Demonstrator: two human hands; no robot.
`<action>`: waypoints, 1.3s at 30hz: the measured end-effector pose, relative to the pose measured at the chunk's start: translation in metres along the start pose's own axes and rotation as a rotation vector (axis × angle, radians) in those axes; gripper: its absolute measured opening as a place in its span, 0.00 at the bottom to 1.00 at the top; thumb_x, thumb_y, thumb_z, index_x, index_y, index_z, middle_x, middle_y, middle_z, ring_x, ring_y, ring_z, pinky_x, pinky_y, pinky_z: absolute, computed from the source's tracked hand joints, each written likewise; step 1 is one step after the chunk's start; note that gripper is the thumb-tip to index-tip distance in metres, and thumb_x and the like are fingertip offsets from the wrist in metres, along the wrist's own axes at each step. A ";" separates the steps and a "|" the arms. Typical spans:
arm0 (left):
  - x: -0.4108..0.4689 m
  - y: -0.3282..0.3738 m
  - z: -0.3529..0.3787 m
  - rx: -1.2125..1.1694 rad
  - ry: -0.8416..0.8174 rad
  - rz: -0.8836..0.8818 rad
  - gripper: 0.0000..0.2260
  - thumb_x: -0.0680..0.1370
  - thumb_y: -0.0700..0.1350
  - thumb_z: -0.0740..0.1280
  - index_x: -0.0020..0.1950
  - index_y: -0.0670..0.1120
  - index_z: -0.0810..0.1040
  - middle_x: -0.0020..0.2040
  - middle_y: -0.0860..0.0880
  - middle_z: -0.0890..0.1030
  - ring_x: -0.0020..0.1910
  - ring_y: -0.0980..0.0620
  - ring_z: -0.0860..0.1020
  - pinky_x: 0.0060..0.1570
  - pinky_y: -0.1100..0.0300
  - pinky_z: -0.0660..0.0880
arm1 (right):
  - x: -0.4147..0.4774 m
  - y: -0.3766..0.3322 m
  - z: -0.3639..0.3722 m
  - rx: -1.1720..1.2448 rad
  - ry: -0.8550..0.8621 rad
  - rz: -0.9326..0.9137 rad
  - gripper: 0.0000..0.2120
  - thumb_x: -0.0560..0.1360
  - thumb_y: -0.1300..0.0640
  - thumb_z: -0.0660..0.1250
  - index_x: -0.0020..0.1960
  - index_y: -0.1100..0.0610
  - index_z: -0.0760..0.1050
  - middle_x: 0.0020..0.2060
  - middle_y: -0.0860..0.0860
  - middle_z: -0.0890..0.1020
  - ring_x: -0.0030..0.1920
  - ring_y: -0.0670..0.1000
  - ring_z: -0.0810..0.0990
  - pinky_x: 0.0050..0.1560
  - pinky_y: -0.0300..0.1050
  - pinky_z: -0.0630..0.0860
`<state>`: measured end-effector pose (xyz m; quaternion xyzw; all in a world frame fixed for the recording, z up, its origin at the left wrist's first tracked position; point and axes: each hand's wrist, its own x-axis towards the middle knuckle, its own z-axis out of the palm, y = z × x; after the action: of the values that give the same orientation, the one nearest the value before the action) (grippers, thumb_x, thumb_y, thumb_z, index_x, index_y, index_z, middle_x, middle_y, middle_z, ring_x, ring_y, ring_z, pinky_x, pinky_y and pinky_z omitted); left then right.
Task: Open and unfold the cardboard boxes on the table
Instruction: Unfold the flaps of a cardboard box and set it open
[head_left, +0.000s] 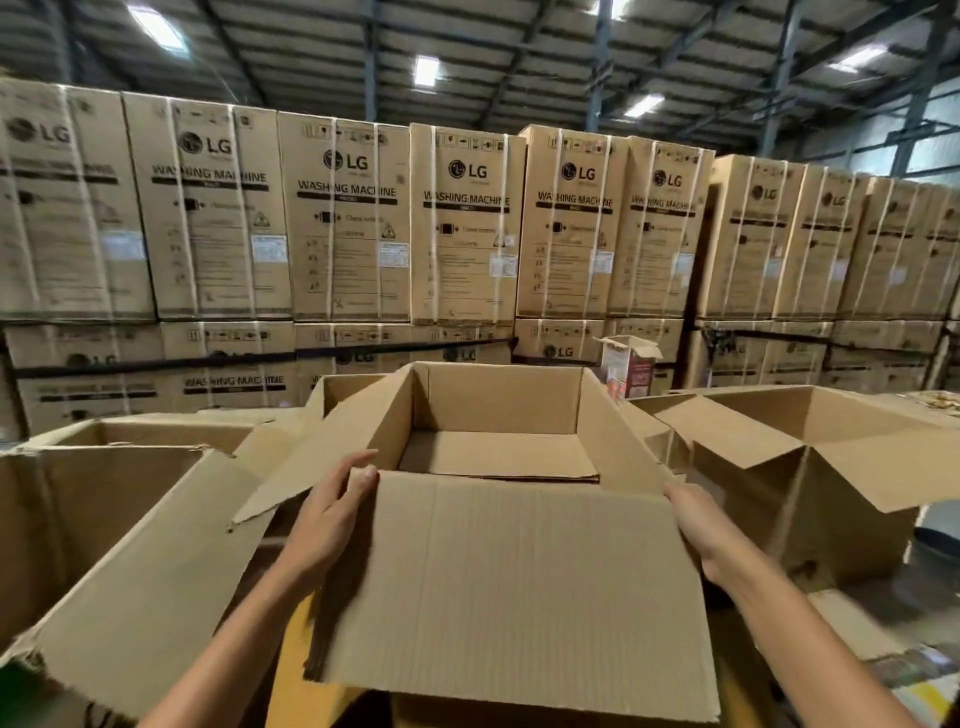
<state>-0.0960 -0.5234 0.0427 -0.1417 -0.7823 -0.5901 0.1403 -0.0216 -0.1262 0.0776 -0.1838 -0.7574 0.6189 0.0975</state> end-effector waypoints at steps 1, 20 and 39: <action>0.001 0.003 0.003 0.035 0.024 0.018 0.22 0.76 0.68 0.59 0.64 0.59 0.75 0.60 0.59 0.77 0.61 0.58 0.74 0.57 0.53 0.71 | 0.005 0.000 -0.001 -0.001 -0.011 -0.018 0.14 0.80 0.46 0.66 0.59 0.55 0.79 0.43 0.57 0.87 0.44 0.56 0.87 0.40 0.46 0.79; -0.046 -0.030 0.073 0.548 -0.078 -0.295 0.16 0.82 0.56 0.60 0.45 0.49 0.81 0.42 0.52 0.83 0.44 0.53 0.81 0.47 0.55 0.77 | 0.062 0.055 -0.023 -0.916 -0.004 -0.170 0.12 0.79 0.52 0.60 0.51 0.57 0.79 0.46 0.54 0.82 0.48 0.57 0.80 0.43 0.44 0.72; -0.037 0.010 0.102 1.239 -0.217 -0.281 0.10 0.78 0.52 0.66 0.50 0.48 0.84 0.45 0.51 0.83 0.41 0.54 0.82 0.44 0.55 0.83 | 0.039 0.058 -0.037 -1.257 -0.017 -0.417 0.12 0.78 0.51 0.62 0.57 0.54 0.77 0.54 0.53 0.81 0.53 0.57 0.81 0.44 0.46 0.72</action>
<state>-0.0631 -0.4251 0.0099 0.0106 -0.9989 -0.0241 0.0376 -0.0346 -0.0674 0.0263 -0.0503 -0.9948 0.0287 0.0837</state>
